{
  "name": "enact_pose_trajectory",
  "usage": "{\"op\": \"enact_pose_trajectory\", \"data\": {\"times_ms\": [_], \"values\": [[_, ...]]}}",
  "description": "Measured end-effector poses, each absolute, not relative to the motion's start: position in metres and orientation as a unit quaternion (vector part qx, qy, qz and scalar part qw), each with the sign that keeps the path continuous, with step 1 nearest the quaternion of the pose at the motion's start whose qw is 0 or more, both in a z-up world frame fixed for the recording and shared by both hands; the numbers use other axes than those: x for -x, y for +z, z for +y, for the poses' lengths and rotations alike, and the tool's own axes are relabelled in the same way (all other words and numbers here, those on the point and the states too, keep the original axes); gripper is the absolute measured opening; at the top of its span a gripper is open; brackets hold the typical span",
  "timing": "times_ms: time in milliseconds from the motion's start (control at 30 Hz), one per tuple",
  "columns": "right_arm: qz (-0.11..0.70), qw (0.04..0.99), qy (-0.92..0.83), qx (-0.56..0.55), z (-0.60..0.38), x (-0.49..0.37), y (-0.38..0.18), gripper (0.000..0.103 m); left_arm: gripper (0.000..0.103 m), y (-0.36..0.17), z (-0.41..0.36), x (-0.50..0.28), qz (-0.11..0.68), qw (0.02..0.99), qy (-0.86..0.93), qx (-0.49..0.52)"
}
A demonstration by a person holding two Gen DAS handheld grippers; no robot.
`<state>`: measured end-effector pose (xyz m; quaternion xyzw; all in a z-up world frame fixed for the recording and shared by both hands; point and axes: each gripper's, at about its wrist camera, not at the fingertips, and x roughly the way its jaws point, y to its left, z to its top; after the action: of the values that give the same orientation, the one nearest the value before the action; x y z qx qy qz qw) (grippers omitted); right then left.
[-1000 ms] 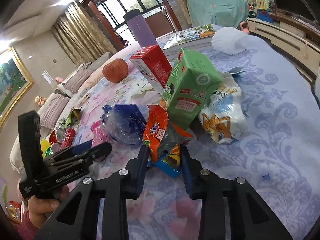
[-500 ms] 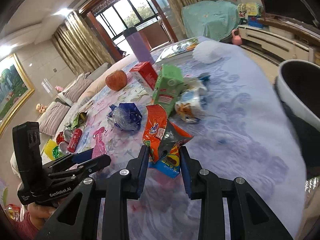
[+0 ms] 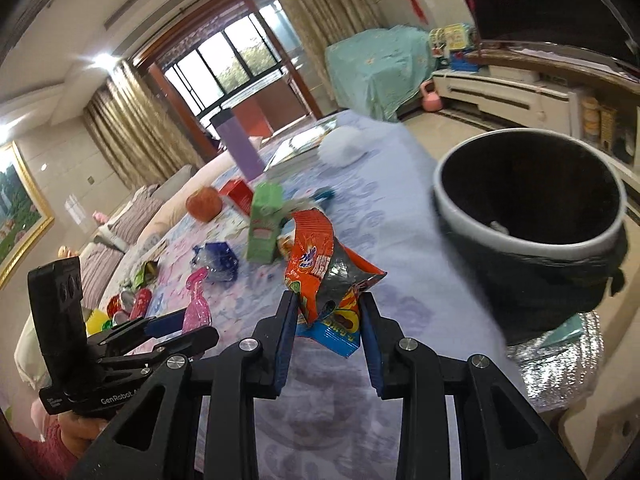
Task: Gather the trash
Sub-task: 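Carry the pink package and orange Ovaltine bag over the trash bin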
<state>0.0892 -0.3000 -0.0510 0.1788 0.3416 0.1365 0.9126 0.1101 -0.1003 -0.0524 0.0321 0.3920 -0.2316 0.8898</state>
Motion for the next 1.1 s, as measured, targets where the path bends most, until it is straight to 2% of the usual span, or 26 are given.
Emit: {"op": "enact_pose_trajectory", "data": {"times_ms": [1100], "values": [[0.296,0.928,0.05,-0.22,-0.418,-0.073,-0.035,0.031,0.056,-0.026,-0.238,-0.127,0.354,0.872,-0.324,-0.097]]}}
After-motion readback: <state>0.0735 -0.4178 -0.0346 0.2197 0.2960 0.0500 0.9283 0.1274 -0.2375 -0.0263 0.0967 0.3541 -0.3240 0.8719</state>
